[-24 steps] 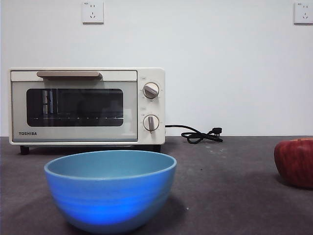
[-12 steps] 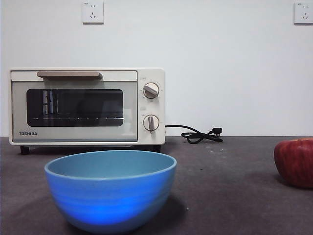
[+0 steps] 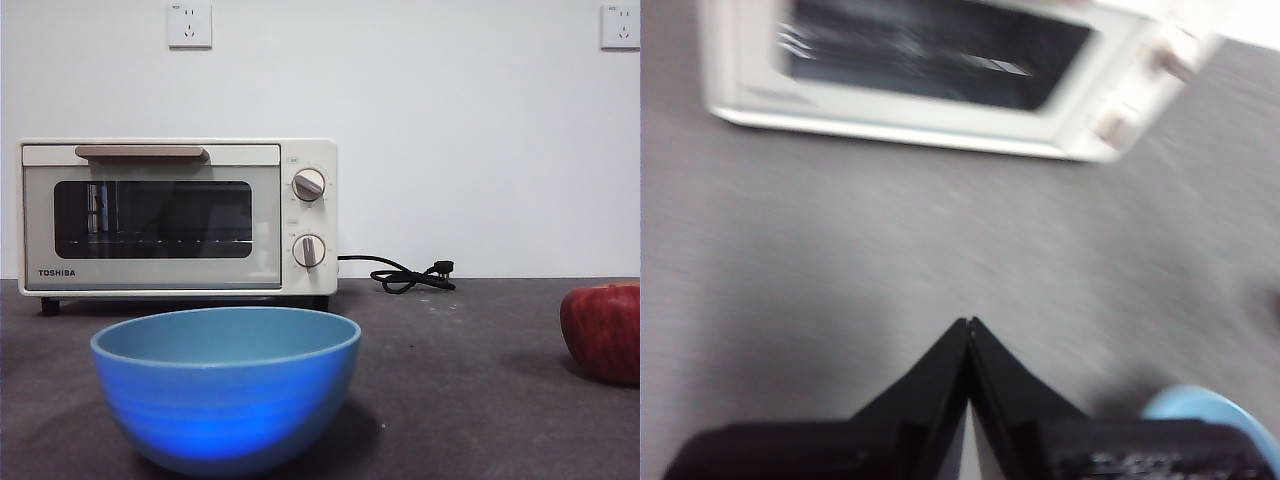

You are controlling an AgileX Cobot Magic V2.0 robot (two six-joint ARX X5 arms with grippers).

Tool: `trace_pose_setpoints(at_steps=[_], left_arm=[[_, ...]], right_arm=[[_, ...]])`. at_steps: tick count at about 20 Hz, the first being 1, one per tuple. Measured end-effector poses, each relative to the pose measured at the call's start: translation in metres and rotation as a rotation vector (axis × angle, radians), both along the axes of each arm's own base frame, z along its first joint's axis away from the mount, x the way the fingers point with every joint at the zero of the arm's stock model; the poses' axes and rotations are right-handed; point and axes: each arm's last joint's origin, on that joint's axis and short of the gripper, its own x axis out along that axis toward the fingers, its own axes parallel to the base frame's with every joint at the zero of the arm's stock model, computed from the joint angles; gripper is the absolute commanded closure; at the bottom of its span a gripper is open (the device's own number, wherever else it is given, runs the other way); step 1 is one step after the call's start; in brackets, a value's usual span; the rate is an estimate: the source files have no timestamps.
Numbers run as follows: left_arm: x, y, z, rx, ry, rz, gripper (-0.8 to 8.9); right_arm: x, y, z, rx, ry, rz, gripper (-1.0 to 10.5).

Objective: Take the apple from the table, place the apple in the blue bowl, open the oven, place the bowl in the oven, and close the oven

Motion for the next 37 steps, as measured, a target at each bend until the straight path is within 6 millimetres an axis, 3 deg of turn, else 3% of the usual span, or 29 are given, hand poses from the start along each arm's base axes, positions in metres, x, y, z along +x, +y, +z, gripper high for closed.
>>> trace_pose_setpoints(at_steps=[4,9,14,16,24,34,35,37], left_arm=[[0.012,-0.005,-0.009,-0.121,0.105,-0.153,8.18],[0.023,-0.005,-0.02,-0.159,0.227,-0.149,8.18],[0.025,-0.005,-0.022,-0.163,0.251,-0.146,8.18],[0.025,-0.005,-0.022,-0.163,0.251,-0.146,8.18],[0.024,-0.005,-0.023,-0.162,0.266,-0.147,8.18],[0.024,-0.005,-0.023,-0.157,0.264,-0.151,8.18],[0.024,-0.005,-0.023,-0.157,0.264,-0.151,8.18],[0.024,-0.005,-0.023,-0.156,0.264,-0.151,8.18]], right_arm=[[0.02,0.001,-0.01,-0.03,0.153,0.058,8.1],[0.047,0.006,-0.031,-0.101,0.333,0.106,8.1],[0.072,0.023,-0.044,-0.227,0.413,0.144,4.5],[0.08,0.032,-0.05,-0.251,0.437,0.178,3.8],[0.111,0.058,-0.081,-0.396,0.481,0.209,3.8],[0.136,0.066,-0.121,-0.412,0.562,0.209,3.8],[0.137,0.066,-0.121,-0.418,0.561,0.206,4.0],[0.136,0.066,-0.121,-0.424,0.563,0.203,6.1]])
